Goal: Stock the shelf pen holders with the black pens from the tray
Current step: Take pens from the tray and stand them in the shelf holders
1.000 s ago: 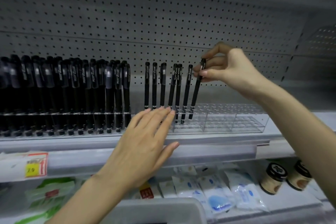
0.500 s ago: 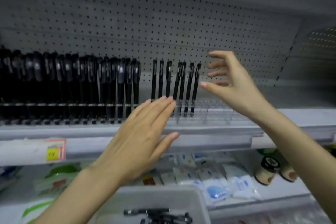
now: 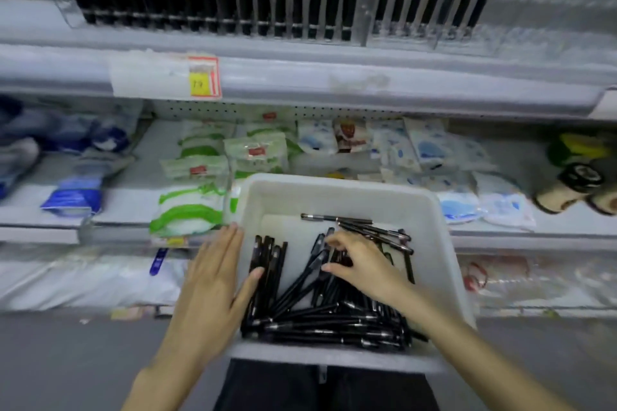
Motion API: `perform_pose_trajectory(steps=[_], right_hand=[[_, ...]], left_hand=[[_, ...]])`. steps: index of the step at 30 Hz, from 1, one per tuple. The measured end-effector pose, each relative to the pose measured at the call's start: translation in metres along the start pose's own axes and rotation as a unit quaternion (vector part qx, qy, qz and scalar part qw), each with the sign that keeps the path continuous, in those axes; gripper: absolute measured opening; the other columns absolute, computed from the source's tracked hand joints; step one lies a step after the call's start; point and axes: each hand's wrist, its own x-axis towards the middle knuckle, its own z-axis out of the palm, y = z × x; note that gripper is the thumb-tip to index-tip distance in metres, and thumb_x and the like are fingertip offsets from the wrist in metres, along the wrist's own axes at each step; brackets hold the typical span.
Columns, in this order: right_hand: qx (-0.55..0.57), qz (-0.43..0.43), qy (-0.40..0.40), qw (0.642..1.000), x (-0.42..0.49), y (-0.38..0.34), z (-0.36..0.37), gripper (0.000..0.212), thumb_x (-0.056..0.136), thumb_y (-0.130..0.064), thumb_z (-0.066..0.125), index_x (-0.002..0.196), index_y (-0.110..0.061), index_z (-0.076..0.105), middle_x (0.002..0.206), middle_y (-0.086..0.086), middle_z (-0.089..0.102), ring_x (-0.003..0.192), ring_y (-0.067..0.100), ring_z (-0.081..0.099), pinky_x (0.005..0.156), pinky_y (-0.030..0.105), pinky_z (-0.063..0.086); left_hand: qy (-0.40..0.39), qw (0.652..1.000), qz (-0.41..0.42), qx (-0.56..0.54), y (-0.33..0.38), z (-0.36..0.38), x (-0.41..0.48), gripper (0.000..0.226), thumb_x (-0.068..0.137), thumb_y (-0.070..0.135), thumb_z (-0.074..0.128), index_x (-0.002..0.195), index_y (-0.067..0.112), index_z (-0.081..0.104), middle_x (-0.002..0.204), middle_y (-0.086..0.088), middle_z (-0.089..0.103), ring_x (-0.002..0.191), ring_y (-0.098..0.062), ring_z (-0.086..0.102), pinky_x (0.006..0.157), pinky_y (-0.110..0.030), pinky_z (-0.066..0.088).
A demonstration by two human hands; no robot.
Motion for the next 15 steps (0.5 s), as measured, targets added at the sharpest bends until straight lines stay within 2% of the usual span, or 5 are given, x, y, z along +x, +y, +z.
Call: perform_pose_trajectory(steps=[3,7,11,15], right_hand=[[-0.092,0.002,-0.001,0.996,0.007,0.001,0.02,0.052,0.092,-0.041,0.056,0.138,-0.02,0.042,0.141,-0.001,0.045,0.132,0.018,0.034,0.108,0.031,0.028],[-0.152,-0.014,0.04,0.987,0.008,-0.005,0.033,0.053,0.094,-0.044,0.051,0.14,-0.019,0.041,0.138,-0.002,0.047,0.129,0.018,0.036,0.107,0.03,0.026],[-0.104,-0.024,0.03,0.994,0.005,-0.012,0.043,0.05,0.095,-0.04,0.052,0.139,-0.018,0.043,0.136,-0.002,0.048,0.127,0.015,0.037,0.106,0.024,0.028],[-0.025,-0.021,0.016,0.999,0.006,-0.023,0.052,0.045,0.093,-0.034,0.057,0.134,-0.017,0.049,0.13,-0.001,0.051,0.124,0.013,0.041,0.099,0.017,0.03]], left_hand=[[-0.007,0.999,-0.023,-0.036,-0.007,0.013,-0.006,0.076,0.092,0.067,0.019,0.153,0.022,0.014,0.159,0.014,0.004,0.144,0.004,0.001,0.114,-0.012,-0.001],[0.007,0.996,-0.039,-0.085,-0.004,0.017,-0.009,0.071,0.09,0.066,0.021,0.151,0.032,0.007,0.157,0.026,-0.002,0.143,0.007,-0.001,0.111,-0.007,-0.003],[0.013,0.994,-0.042,-0.102,-0.006,0.019,-0.012,0.069,0.092,0.065,0.021,0.152,0.033,0.007,0.155,0.03,-0.003,0.143,0.007,0.001,0.111,-0.006,-0.002],[0.012,0.992,-0.046,-0.118,-0.007,0.021,-0.012,0.069,0.092,0.064,0.02,0.152,0.031,0.008,0.156,0.029,-0.002,0.144,0.005,0.002,0.116,-0.016,0.002]])
